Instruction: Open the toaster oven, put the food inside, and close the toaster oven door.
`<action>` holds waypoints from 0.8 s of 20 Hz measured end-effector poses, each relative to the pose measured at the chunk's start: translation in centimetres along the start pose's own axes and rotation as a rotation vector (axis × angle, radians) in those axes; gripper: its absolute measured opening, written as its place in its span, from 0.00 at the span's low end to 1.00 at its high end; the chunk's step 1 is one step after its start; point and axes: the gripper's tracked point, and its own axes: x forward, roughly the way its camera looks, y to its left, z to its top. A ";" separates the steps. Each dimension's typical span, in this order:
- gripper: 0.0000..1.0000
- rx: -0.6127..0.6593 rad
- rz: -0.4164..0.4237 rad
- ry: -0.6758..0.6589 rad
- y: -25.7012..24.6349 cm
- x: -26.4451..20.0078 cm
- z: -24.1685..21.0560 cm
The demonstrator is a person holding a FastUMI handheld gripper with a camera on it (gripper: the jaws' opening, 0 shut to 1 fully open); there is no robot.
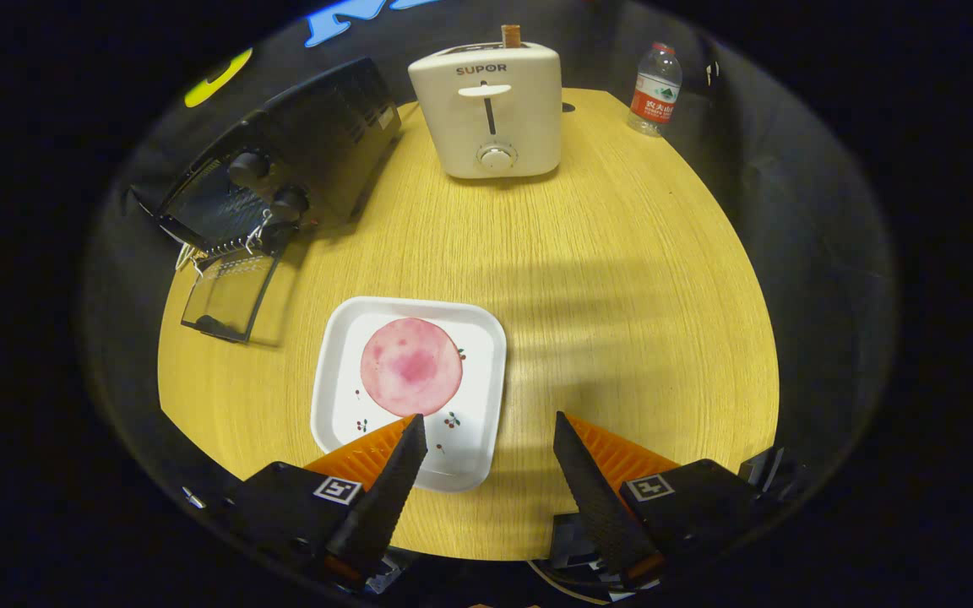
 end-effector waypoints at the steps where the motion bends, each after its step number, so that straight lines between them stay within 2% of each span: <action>1: 0.96 -0.004 -0.002 0.018 0.1 0.4 -0.1; 4: 0.89 -0.020 -0.015 0.051 0.5 1.6 -0.8; 7: 0.79 -0.052 -0.063 0.067 0.1 2.3 -1.3; 16: 0.45 -0.003 -0.044 0.096 0.7 2.1 -1.2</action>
